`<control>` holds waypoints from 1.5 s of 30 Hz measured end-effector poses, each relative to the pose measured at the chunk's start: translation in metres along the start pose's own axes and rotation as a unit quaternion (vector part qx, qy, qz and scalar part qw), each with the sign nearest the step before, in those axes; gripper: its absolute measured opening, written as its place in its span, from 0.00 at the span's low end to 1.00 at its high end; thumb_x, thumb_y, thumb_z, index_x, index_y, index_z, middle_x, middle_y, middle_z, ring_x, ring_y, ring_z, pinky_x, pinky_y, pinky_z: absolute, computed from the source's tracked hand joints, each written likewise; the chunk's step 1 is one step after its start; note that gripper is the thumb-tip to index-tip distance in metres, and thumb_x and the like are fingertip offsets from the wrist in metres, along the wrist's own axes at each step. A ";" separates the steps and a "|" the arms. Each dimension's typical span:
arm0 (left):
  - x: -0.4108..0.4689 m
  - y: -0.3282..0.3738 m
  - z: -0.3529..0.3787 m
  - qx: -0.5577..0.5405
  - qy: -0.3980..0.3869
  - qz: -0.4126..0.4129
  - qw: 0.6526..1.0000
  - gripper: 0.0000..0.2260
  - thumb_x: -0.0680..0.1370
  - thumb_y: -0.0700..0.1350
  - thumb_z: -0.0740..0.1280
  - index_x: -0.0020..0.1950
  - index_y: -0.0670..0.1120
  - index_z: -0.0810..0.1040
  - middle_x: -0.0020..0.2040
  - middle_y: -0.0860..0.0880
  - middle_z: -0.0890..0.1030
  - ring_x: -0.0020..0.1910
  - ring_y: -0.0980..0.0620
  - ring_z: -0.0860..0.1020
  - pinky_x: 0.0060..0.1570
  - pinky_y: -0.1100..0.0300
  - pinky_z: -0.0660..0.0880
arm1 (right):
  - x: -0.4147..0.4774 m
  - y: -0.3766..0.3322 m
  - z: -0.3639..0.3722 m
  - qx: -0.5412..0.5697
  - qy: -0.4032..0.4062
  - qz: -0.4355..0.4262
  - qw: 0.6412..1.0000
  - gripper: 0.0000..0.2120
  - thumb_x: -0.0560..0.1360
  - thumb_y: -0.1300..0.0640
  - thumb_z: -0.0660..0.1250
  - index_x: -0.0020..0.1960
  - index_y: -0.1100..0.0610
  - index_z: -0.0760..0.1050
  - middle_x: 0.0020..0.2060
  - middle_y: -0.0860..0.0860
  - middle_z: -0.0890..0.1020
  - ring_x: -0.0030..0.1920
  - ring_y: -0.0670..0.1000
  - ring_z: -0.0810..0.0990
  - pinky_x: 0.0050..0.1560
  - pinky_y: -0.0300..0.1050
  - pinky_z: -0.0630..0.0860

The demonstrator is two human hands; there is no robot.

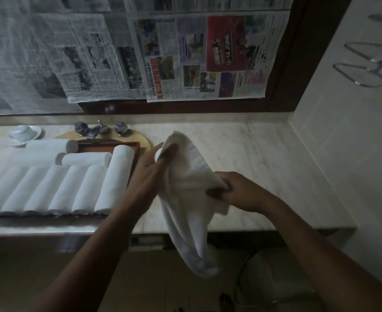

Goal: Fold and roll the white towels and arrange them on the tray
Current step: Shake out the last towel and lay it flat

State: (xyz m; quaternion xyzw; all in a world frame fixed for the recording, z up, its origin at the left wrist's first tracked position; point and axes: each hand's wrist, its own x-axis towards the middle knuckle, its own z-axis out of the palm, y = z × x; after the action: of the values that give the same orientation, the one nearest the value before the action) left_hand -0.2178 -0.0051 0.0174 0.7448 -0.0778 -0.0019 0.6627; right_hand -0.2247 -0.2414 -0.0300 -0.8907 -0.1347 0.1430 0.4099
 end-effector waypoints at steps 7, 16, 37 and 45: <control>-0.015 -0.039 -0.048 0.109 -0.029 -0.008 0.994 0.08 0.84 0.44 0.65 0.50 0.46 0.84 0.44 0.51 0.84 0.43 0.56 0.82 0.38 0.65 0.79 | -0.005 0.022 0.009 0.087 0.103 -0.018 0.991 0.15 0.84 0.47 0.64 0.43 0.54 0.77 0.36 0.51 0.79 0.37 0.47 0.77 0.42 0.47 0.73; -0.058 -0.157 -0.081 0.130 -0.040 -0.147 0.980 0.14 0.79 0.57 0.67 0.50 0.48 0.86 0.43 0.43 0.85 0.43 0.45 0.83 0.42 0.48 0.78 | -0.036 0.102 0.060 -0.162 -0.185 0.193 0.950 0.22 0.70 0.36 0.75 0.52 0.54 0.83 0.45 0.50 0.85 0.42 0.48 0.81 0.39 0.45 0.73; 0.075 -0.199 -0.079 0.113 -0.040 -0.162 0.979 0.17 0.76 0.52 0.77 0.49 0.37 0.84 0.43 0.35 0.84 0.42 0.37 0.85 0.40 0.45 0.84 | 0.027 0.164 -0.035 -0.003 0.174 0.158 0.972 0.09 0.77 0.50 0.74 0.45 0.56 0.85 0.35 0.52 0.84 0.39 0.53 0.86 0.43 0.57 0.85; 0.233 -0.175 -0.070 0.208 0.045 -0.075 0.974 0.13 0.78 0.53 0.74 0.40 0.45 0.82 0.30 0.50 0.82 0.29 0.57 0.78 0.33 0.56 0.77 | 0.163 0.170 -0.119 -0.091 0.250 0.112 0.957 0.20 0.79 0.46 0.71 0.37 0.61 0.75 0.27 0.53 0.75 0.29 0.50 0.74 0.33 0.46 0.68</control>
State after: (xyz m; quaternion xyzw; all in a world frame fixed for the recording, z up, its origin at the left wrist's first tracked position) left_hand 0.0392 0.0552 -0.1233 0.8693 0.0093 -0.0020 0.4942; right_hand -0.0102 -0.3726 -0.1101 -0.9409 0.0608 -0.0522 0.3292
